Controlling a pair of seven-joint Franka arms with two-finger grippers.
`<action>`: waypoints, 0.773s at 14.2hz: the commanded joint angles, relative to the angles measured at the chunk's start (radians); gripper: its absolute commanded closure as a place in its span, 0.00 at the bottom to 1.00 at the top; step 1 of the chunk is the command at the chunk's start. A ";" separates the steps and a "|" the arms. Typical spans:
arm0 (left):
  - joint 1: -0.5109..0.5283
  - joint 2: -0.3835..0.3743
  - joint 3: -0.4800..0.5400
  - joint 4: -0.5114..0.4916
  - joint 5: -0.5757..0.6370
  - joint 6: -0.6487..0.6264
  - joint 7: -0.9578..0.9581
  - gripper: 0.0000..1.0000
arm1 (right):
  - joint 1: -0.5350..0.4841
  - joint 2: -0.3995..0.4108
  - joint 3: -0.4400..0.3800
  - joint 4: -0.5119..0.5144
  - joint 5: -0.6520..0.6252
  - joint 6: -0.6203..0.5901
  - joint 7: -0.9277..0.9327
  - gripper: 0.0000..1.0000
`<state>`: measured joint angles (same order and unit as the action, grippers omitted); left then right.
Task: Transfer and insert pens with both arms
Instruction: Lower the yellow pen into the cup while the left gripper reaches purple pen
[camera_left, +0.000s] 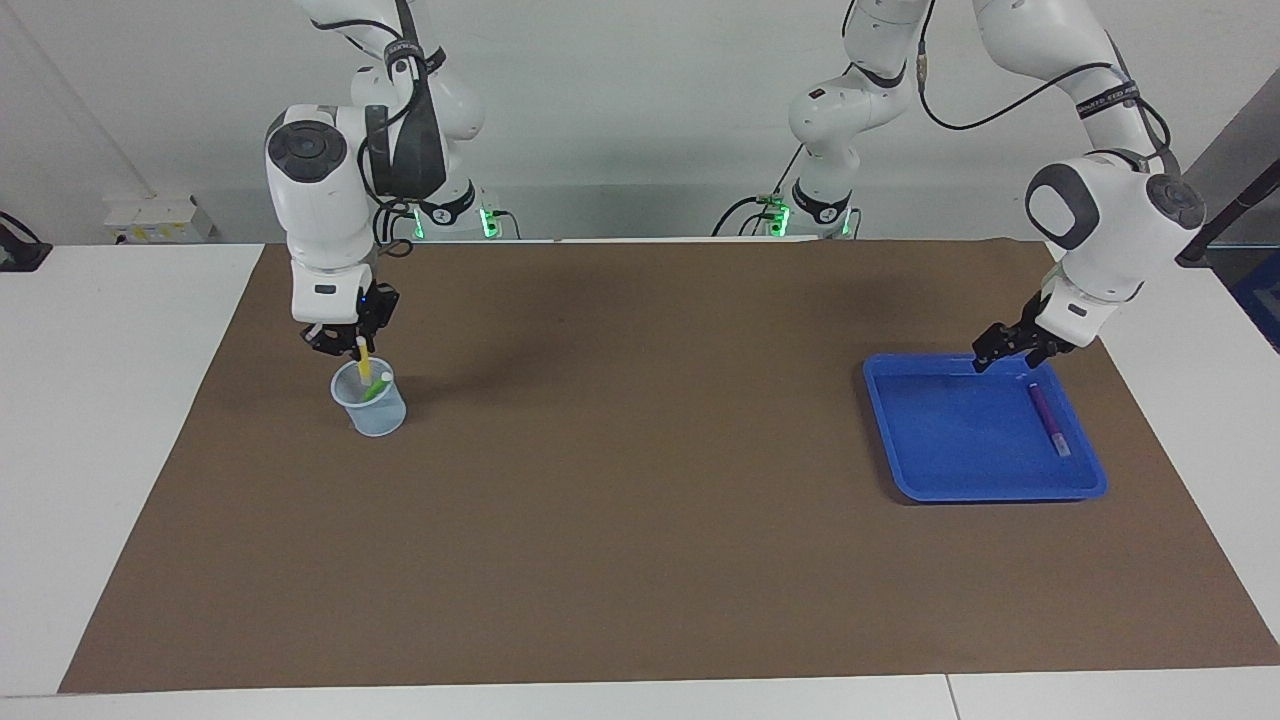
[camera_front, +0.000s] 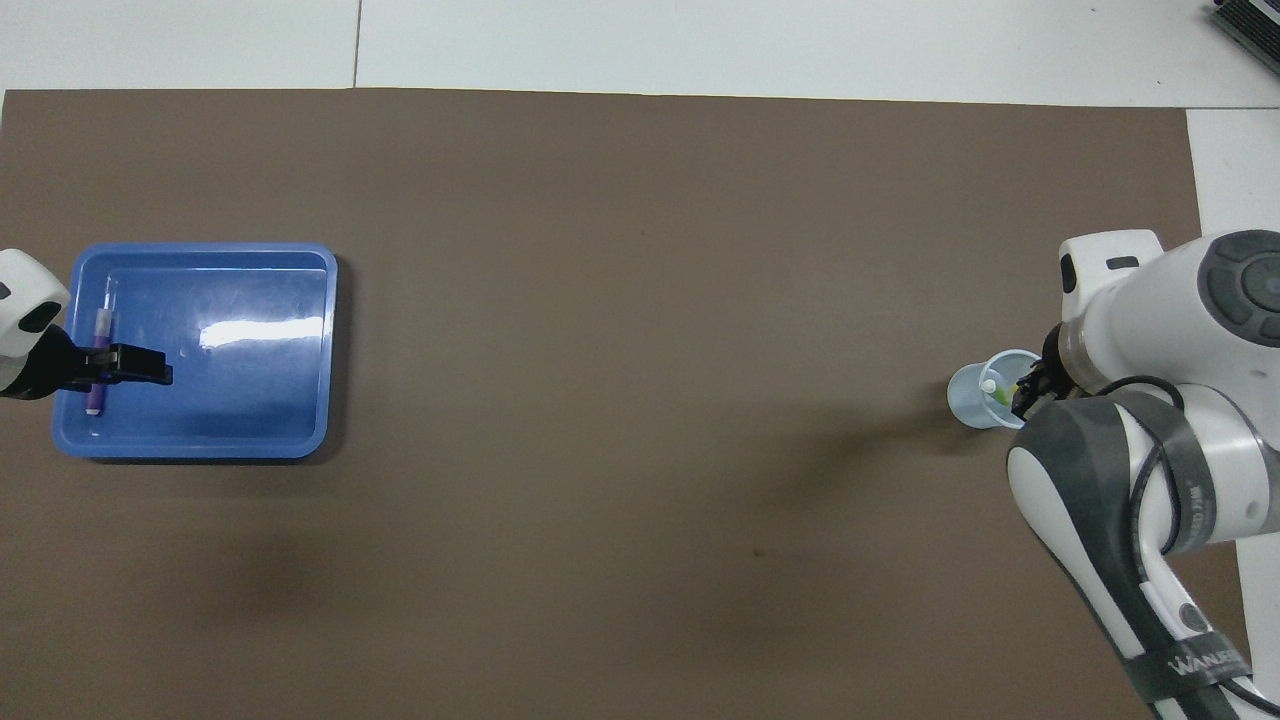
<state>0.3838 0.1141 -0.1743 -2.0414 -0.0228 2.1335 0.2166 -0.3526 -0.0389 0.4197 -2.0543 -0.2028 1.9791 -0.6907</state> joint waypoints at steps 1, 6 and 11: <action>0.027 0.097 -0.007 0.079 0.023 0.037 0.064 0.04 | -0.025 -0.004 0.013 -0.021 -0.021 0.023 -0.023 0.79; 0.060 0.185 -0.007 0.112 0.093 0.124 0.081 0.04 | -0.028 -0.004 0.016 -0.006 -0.020 0.021 -0.026 0.00; 0.061 0.236 -0.008 0.158 0.132 0.132 0.086 0.04 | 0.043 -0.010 0.022 0.036 0.028 -0.037 0.011 0.00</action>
<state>0.4364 0.3192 -0.1752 -1.9210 0.0833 2.2592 0.2904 -0.3340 -0.0414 0.4336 -2.0340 -0.1979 1.9702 -0.6910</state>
